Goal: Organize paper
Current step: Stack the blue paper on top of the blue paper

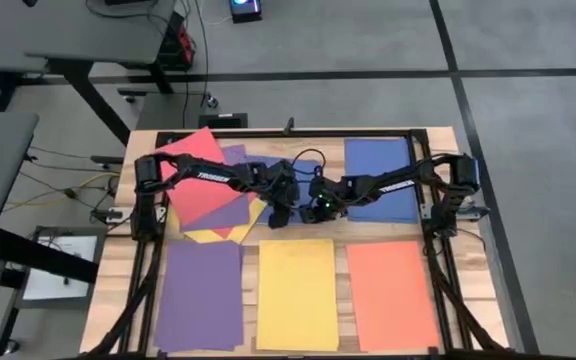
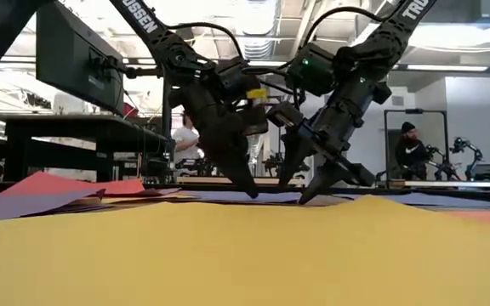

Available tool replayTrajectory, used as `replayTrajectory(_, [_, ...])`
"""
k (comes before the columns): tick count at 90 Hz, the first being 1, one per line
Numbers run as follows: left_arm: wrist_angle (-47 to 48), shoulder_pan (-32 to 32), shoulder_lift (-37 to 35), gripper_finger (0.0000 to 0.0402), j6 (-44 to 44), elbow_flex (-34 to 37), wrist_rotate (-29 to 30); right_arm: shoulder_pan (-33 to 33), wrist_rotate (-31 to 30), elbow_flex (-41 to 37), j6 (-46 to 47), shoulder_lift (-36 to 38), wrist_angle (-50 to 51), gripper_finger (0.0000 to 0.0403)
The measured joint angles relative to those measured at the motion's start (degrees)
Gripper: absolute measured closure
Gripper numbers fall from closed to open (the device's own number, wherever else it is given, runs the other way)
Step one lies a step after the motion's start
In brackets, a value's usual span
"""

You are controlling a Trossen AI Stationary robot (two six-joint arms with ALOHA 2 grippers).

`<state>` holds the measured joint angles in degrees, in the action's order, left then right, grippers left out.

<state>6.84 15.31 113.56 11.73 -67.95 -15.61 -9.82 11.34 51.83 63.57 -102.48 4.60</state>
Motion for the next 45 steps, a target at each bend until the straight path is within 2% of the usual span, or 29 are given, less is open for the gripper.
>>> replayTrajectory(18, [-2.55,-0.17,2.52,0.0258,-3.62,-0.19,-0.34,0.05,-0.16,0.0,-0.15,0.0,0.03,0.0227])
replayTrajectory(45, [-4.95,-1.07,2.71,0.0258,-3.6,-0.19,-0.02,0.06,-2.79,0.0,-0.61,0.0,-0.73,0.0227])
